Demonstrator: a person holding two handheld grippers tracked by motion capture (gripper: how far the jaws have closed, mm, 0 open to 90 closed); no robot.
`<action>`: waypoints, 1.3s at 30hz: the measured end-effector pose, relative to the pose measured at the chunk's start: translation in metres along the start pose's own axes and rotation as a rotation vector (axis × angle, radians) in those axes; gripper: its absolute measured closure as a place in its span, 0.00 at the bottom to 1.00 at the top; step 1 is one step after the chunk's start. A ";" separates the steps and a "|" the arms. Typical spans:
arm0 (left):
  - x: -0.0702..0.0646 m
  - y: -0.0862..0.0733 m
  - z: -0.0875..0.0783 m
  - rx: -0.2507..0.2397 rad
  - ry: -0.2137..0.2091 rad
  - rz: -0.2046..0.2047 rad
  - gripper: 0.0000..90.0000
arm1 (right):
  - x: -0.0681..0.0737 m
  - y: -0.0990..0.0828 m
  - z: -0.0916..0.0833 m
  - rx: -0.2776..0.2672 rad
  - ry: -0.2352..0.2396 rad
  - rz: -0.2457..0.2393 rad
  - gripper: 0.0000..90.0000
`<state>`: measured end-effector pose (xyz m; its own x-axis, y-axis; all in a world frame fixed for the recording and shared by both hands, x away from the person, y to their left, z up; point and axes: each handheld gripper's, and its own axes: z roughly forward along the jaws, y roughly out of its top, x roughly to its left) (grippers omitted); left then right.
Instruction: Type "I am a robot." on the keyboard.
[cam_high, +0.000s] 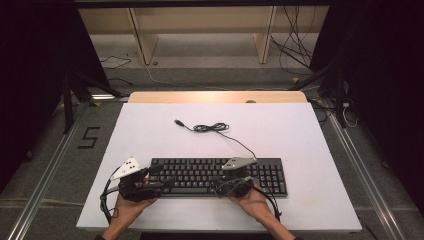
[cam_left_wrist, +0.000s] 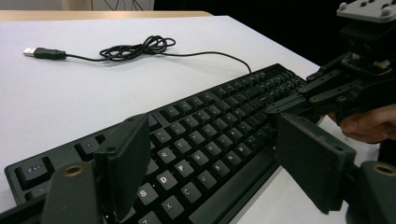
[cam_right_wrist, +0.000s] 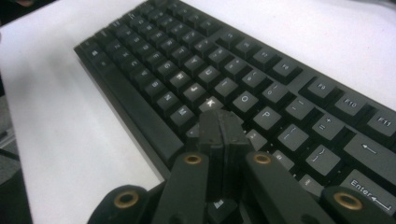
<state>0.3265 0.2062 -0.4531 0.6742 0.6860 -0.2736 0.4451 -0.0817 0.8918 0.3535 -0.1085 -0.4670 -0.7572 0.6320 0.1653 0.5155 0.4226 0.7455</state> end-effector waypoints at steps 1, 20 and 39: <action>0.000 0.000 0.000 0.000 -0.001 0.000 0.29 | 0.000 0.000 0.001 0.005 -0.002 -0.002 1.00; 0.000 -0.001 0.001 0.008 -0.002 0.004 0.29 | 0.001 -0.006 0.015 0.045 -0.035 -0.009 1.00; 0.000 0.000 0.001 0.004 -0.006 0.000 0.29 | -0.010 -0.002 -0.045 -0.200 -0.006 0.058 0.53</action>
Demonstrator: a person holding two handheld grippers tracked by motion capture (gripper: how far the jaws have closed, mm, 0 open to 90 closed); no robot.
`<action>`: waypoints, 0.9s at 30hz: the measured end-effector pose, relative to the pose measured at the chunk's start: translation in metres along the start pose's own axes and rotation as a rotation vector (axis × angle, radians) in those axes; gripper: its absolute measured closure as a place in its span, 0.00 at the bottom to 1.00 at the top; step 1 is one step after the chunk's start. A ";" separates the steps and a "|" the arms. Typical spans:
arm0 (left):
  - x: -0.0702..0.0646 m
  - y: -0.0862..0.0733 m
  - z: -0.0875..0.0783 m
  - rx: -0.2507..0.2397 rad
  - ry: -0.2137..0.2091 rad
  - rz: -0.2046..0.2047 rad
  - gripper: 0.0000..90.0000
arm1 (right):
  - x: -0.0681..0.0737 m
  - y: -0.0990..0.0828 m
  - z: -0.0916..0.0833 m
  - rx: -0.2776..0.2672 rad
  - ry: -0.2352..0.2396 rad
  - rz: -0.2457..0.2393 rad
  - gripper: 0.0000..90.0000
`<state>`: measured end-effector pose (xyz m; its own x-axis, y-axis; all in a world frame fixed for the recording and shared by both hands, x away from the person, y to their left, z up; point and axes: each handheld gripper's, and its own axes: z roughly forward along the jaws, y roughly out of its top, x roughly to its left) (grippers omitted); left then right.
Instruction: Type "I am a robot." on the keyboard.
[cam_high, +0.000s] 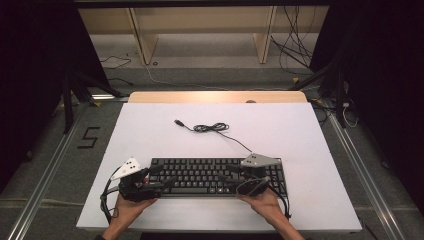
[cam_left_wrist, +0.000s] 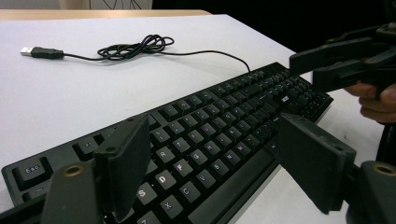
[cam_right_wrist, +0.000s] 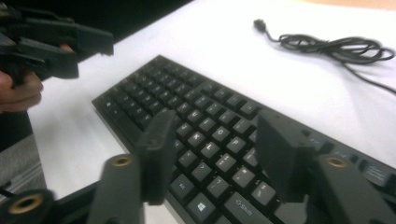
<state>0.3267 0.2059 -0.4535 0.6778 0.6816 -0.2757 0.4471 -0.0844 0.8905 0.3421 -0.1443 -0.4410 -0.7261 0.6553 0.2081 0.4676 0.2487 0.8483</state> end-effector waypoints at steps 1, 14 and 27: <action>0.000 0.000 0.000 0.000 0.000 0.001 0.29 | 0.000 0.000 -0.003 -0.006 -0.002 0.000 0.51; 0.000 0.000 0.001 0.009 -0.009 0.004 0.29 | -0.010 -0.014 -0.042 -0.089 -0.045 0.026 0.40; -0.002 0.000 0.002 0.017 -0.022 0.010 0.27 | -0.013 -0.025 -0.058 -0.125 -0.074 0.015 0.33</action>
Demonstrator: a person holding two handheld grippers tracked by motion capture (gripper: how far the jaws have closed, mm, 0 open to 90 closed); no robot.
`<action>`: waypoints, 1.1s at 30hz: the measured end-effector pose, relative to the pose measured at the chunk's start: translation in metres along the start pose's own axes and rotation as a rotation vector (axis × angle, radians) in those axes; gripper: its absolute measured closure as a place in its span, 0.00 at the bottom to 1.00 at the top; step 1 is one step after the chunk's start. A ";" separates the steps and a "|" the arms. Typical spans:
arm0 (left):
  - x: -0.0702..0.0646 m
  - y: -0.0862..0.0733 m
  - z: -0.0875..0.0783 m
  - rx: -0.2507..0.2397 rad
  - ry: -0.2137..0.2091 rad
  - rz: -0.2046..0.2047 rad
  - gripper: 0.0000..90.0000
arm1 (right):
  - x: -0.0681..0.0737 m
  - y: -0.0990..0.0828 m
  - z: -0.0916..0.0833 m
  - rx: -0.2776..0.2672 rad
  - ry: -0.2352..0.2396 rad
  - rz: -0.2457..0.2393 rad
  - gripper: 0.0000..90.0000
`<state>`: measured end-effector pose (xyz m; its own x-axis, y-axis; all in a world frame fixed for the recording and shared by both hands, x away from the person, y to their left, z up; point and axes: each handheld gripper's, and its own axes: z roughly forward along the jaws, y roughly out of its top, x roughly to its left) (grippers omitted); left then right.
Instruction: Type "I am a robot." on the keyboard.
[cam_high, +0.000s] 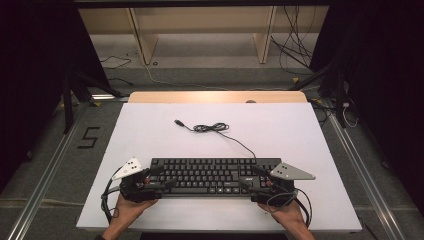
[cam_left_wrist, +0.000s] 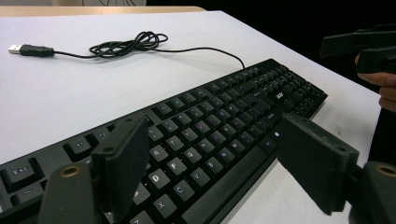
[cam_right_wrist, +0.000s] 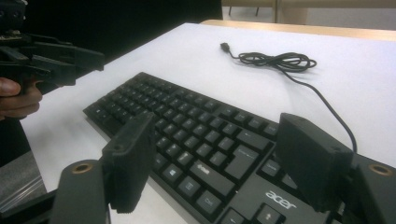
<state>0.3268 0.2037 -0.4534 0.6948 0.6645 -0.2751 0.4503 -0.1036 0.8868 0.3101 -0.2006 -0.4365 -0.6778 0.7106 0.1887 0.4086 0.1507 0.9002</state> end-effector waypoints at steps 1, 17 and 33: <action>0.000 0.000 0.000 0.001 -0.003 0.000 0.27 | 0.000 -0.001 -0.001 0.000 -0.004 0.001 0.32; -0.003 0.000 0.001 0.005 -0.020 0.009 0.27 | -0.009 -0.011 -0.018 -0.013 -0.057 -0.012 0.30; -0.003 0.000 0.001 -0.003 -0.021 0.010 0.27 | -0.009 -0.013 -0.015 -0.001 -0.059 -0.015 0.30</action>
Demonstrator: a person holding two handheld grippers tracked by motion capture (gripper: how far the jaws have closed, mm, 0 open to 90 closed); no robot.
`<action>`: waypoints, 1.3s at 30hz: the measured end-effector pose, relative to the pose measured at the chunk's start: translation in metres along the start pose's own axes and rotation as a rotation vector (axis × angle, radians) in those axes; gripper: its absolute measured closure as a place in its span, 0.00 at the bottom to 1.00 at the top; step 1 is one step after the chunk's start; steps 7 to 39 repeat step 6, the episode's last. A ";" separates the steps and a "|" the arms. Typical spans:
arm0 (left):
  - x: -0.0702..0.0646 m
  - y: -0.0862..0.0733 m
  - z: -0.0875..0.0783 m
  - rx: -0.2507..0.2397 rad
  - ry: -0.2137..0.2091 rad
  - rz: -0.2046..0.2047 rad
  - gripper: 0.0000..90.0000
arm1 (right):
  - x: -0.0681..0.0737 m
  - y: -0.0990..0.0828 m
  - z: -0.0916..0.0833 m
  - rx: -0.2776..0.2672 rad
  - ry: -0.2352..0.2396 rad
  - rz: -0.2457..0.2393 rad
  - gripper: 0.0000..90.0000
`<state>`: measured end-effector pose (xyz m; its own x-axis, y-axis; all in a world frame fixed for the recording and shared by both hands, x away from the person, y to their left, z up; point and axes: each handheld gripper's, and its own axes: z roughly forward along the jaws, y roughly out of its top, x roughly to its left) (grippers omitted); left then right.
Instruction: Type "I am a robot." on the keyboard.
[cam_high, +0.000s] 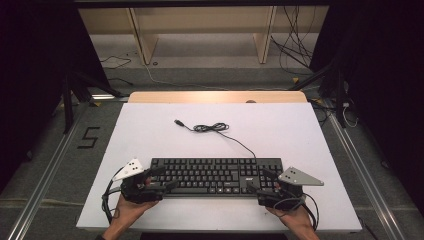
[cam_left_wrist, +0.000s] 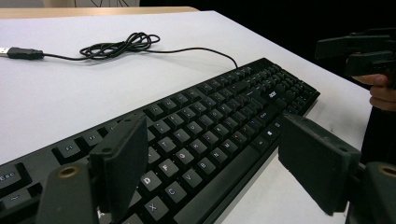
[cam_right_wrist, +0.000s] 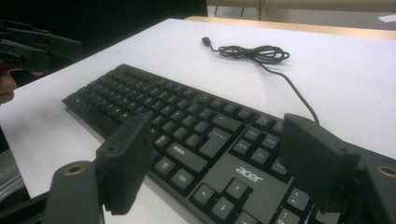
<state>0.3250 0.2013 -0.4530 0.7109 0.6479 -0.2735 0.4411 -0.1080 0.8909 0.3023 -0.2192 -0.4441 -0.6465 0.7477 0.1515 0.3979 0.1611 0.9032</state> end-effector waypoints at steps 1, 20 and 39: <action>0.000 0.000 0.000 0.001 0.000 0.000 0.27 | 0.000 0.000 0.000 0.000 0.001 0.001 0.30; 0.000 0.000 0.000 0.001 0.001 -0.001 0.27 | 0.000 0.000 0.000 -0.001 0.000 0.004 0.30; 0.000 0.000 0.000 0.001 0.001 -0.001 0.27 | 0.000 0.000 0.000 -0.001 0.000 0.004 0.30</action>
